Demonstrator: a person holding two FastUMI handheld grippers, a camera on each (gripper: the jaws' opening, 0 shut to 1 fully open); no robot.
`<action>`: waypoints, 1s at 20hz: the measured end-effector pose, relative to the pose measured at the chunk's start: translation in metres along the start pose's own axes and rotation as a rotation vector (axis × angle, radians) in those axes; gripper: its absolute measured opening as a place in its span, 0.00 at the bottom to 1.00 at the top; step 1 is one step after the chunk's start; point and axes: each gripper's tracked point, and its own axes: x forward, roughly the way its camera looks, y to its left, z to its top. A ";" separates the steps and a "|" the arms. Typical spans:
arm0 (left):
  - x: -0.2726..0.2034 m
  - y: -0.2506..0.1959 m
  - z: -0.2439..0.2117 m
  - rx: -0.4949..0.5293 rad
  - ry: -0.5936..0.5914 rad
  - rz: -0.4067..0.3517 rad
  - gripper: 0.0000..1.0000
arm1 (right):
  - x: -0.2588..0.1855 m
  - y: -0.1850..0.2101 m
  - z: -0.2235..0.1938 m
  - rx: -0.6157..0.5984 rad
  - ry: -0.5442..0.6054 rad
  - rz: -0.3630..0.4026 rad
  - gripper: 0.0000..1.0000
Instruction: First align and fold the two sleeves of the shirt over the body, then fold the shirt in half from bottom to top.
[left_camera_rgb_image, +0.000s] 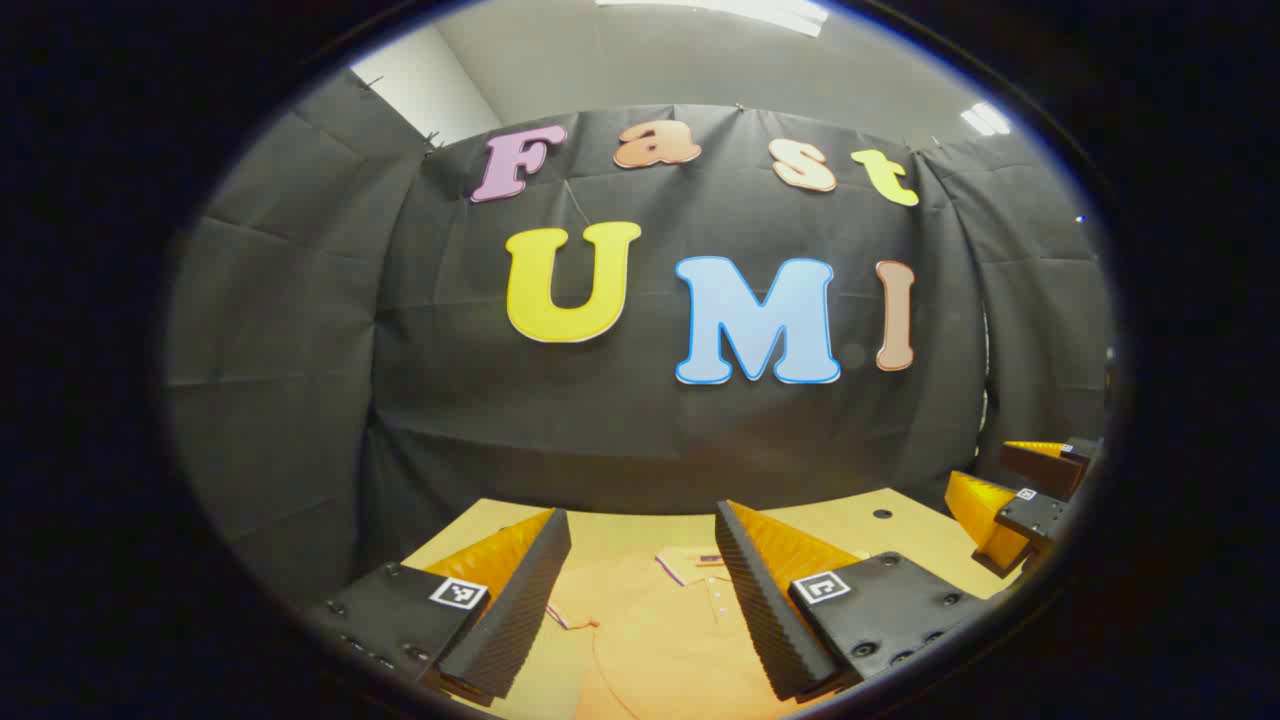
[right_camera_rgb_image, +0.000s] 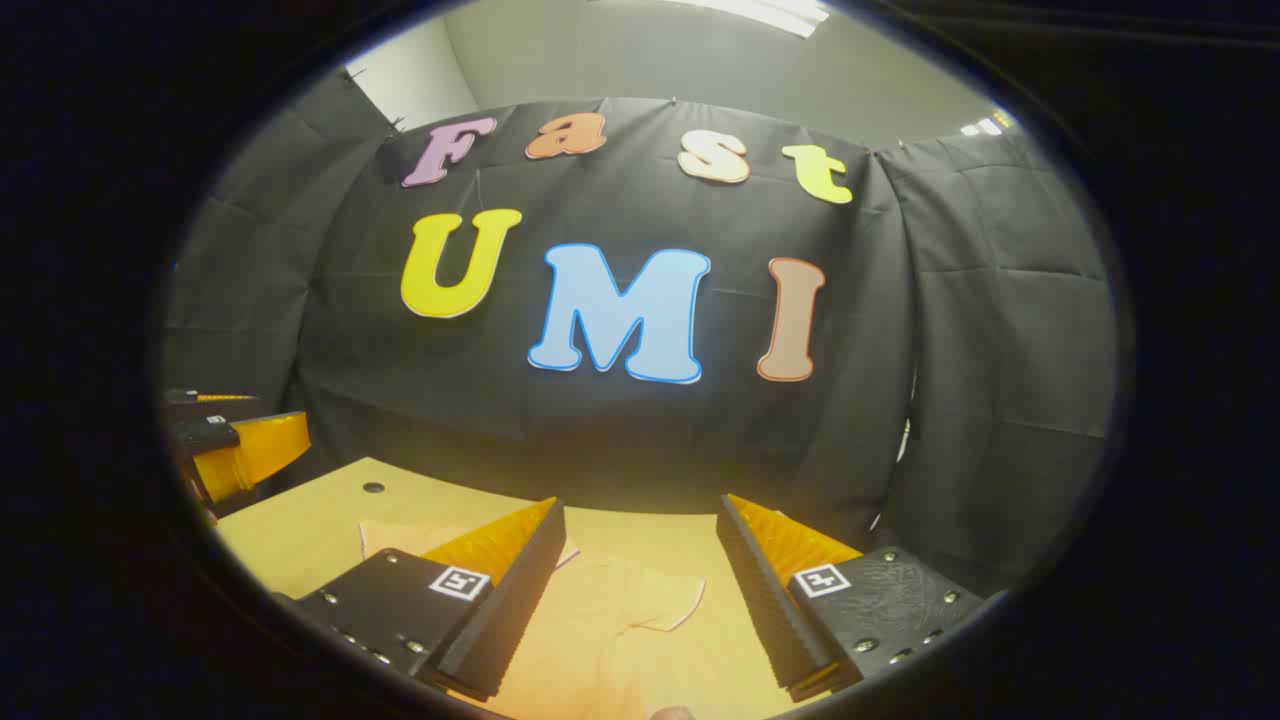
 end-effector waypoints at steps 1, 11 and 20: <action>0.000 0.000 0.000 0.002 0.000 0.000 0.95 | 0.001 -0.001 0.000 0.001 0.002 0.001 0.95; 0.013 -0.010 -0.004 -0.003 0.022 -0.001 0.95 | 0.019 -0.016 -0.011 0.016 0.034 0.002 0.95; 0.028 -0.015 -0.010 -0.022 0.041 0.020 0.95 | 0.054 -0.029 -0.038 0.018 0.110 0.002 0.95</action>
